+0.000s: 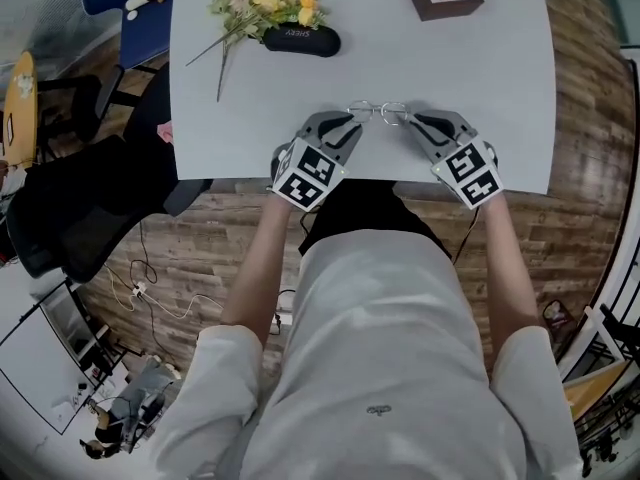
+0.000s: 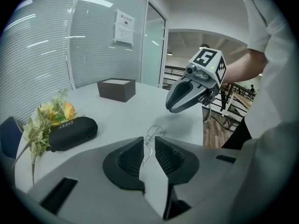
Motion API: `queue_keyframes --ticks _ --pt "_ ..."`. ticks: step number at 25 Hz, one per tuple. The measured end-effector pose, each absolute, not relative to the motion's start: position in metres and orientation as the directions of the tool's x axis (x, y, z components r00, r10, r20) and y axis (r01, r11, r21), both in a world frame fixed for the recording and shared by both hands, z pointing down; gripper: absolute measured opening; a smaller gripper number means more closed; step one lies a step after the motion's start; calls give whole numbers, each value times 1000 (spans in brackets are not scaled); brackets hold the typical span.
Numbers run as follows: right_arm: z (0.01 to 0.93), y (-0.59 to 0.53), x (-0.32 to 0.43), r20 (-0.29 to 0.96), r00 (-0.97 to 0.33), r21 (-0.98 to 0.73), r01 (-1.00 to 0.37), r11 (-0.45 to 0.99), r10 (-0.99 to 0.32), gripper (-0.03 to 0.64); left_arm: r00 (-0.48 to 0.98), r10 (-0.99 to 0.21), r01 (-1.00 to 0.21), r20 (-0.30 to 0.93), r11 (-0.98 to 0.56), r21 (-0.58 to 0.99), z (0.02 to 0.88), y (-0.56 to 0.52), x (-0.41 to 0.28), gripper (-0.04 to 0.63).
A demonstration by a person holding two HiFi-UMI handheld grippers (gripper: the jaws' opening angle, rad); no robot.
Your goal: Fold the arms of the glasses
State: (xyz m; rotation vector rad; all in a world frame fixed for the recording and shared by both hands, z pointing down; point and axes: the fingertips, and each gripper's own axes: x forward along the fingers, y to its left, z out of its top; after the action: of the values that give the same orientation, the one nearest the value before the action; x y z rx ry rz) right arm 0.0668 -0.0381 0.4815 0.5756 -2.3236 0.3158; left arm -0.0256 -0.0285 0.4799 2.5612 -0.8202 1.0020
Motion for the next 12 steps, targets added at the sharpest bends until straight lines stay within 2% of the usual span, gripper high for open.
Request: queue_keyframes --ticks 12 --pt "432 -25 74 605 -684 -4 -514 858 -407 17 612 -522 -647 595 -763 -4 434 -8 -11 62"
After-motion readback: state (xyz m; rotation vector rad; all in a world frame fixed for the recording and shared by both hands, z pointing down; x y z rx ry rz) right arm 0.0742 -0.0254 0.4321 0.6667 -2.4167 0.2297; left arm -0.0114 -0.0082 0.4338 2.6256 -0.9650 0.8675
